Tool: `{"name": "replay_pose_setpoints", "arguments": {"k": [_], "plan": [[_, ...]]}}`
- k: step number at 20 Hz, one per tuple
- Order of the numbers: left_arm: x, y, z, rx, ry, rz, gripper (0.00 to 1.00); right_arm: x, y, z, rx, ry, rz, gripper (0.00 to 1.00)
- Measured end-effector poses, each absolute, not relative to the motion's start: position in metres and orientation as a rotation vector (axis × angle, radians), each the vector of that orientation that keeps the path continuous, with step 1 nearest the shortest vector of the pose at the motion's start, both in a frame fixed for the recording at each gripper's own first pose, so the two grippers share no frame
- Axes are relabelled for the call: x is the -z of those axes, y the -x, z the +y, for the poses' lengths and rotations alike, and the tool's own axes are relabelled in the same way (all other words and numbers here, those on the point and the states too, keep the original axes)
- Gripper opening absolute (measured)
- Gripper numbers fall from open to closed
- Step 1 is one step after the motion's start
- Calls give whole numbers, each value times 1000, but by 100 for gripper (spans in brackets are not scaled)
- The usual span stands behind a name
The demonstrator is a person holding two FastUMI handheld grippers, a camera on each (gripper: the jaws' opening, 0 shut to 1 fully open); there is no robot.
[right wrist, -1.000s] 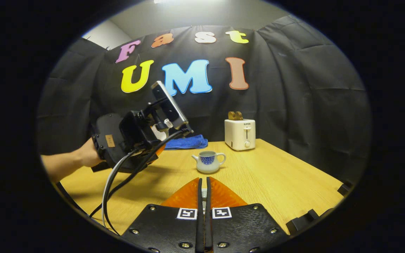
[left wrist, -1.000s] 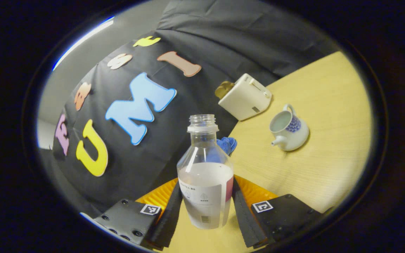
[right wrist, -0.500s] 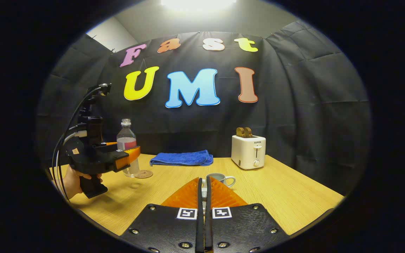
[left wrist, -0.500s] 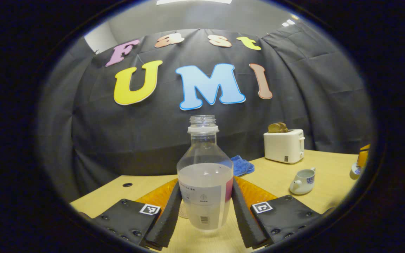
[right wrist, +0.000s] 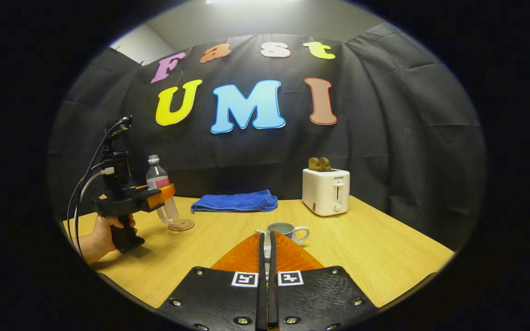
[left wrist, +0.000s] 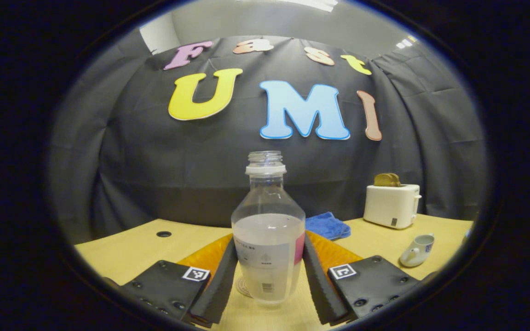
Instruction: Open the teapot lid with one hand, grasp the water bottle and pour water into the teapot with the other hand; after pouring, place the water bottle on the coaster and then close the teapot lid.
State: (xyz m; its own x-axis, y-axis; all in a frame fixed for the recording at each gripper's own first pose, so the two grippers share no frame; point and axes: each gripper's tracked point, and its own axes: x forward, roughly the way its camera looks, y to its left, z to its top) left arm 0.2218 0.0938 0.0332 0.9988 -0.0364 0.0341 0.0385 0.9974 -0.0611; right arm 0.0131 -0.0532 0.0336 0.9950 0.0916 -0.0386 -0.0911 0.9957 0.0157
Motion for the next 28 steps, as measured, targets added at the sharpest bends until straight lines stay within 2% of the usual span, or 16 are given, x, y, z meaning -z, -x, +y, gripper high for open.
{"name": "replay_pose_setpoints", "arguments": {"k": [6, 19, 22, 23, 28], "plan": [[3, -268, 104, 11, 49, 30, 86, -29, -18, -61, -73, -15, 50, 1], [8, -277, 102, -10, -43, 42, 88, -26, -23, -64, -68, -24, 67, 1], [-3, -272, 92, 18, -54, 17, 92, -26, -23, -64, -67, -27, 68, 1], [-7, -270, 90, 24, -60, 7, 100, -27, -22, -63, -68, -26, 66, 1], [-17, -255, 88, 11, -81, -13, 100, -30, -18, -61, -72, -25, 58, 1]]}}
